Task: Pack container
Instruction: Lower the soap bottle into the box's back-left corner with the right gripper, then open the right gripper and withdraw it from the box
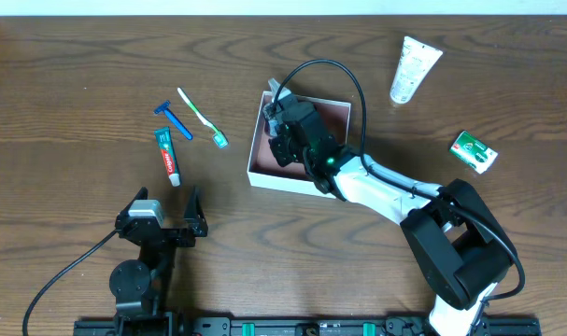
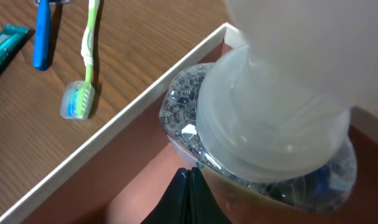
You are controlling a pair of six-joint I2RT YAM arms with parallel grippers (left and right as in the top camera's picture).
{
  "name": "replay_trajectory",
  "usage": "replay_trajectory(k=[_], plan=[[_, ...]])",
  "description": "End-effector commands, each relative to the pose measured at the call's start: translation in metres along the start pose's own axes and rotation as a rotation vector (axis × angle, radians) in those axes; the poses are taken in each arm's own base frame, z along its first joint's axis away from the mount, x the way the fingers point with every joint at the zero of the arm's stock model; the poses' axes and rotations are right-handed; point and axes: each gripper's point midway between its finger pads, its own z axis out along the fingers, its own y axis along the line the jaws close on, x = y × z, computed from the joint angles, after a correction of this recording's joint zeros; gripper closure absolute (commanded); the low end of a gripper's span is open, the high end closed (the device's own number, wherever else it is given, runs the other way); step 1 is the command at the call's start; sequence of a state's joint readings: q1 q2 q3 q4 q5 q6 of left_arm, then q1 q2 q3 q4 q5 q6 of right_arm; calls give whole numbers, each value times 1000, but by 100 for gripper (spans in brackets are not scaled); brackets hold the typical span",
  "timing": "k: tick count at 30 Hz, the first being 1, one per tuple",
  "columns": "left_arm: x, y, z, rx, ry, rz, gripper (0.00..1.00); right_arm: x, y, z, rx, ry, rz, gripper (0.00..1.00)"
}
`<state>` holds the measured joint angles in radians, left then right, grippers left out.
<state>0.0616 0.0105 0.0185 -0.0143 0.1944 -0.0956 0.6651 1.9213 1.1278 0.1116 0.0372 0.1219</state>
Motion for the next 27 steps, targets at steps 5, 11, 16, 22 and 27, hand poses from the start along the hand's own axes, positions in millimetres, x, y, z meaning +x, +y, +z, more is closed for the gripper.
replay_trajectory(k=[5, 11, 16, 22, 27], plan=[[15, 2, 1, -5, 47, 10, 2, -30, 0, -3, -1, -63, -2, 99], [15, 2, 1, -5, 47, 10, 2, -31, -7, -3, 43, -70, -27, 99], [15, 2, 1, -5, 47, 10, 2, -30, 7, -4, -16, -66, -41, 99], [15, 2, 1, -5, 47, 10, 2, -31, 35, -20, -66, -46, -71, 99], [15, 2, 1, -4, 47, 10, 2, -21, 49, -44, -85, 26, -44, 99]])
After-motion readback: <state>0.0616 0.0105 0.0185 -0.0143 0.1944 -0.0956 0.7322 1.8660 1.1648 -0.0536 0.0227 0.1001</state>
